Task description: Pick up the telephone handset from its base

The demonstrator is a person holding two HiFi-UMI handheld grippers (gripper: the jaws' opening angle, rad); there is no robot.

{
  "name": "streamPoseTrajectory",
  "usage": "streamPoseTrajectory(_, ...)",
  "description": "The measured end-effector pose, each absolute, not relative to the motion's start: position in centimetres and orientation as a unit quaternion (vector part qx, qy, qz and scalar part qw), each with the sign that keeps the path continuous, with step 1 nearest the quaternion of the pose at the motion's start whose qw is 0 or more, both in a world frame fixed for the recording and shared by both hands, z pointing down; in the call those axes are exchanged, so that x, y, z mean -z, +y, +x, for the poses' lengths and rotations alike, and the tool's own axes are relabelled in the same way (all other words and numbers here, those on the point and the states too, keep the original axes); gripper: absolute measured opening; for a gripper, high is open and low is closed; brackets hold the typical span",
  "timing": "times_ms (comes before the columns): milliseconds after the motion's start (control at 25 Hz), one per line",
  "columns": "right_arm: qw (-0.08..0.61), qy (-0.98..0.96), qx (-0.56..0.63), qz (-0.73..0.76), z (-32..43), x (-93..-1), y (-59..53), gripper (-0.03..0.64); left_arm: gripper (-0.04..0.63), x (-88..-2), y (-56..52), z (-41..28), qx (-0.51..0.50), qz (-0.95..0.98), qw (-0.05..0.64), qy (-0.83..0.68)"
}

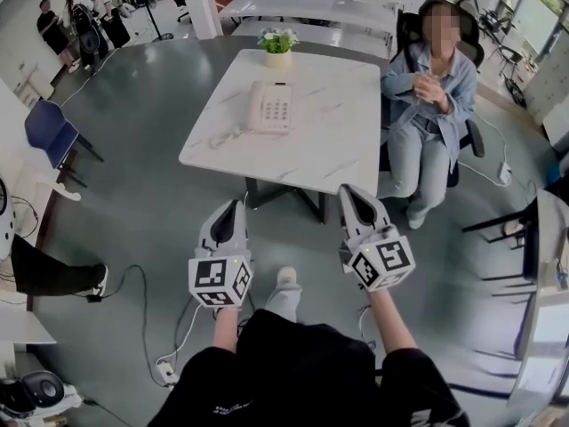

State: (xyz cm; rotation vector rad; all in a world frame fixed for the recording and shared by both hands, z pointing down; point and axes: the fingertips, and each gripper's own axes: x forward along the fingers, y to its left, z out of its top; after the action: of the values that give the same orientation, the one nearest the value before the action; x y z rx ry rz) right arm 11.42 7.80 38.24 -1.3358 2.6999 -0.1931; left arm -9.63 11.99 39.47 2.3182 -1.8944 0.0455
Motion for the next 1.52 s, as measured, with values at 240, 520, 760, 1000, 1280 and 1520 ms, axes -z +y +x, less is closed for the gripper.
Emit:
streamPoseTrajectory(240,0.046,0.889,0.066,-0.451,8.9,-38.4,1.2,-0.011,0.000,-39.9,4.2,-11.4,-0.018,0.783,0.087,-0.616)
streamPoseTrajectory(520,0.053,0.881,0.098,-0.461,6.9,-40.0,-6.3,-0.011,0.000,-41.3,-4.0,-13.0,-0.021,0.792,0.101,-0.601)
streamPoseTrajectory(760,0.056,0.877,0.115,-0.464,6.3,-40.9,-10.9,-0.011,0.000,-43.0,-8.4,-13.7,-0.039,0.796,0.118,-0.593)
streamPoseTrajectory(1000,0.045,0.878,0.134,-0.457,5.3,-42.0,-15.2,-0.011,-0.001,-44.4,-12.2,-14.7,-0.049,0.787,0.148,-0.597)
streamPoseTrajectory(1280,0.031,0.882,0.152,-0.444,4.4,-44.1,-20.5,-0.010,0.000,-46.4,-16.7,-14.9,-0.065,0.776,0.169,-0.605)
streamPoseTrajectory(1520,0.020,0.883,0.173,-0.436,4.1,-45.5,-25.1,-0.011,0.000,-47.8,-20.5,-14.9,-0.094,0.762,0.201,-0.609)
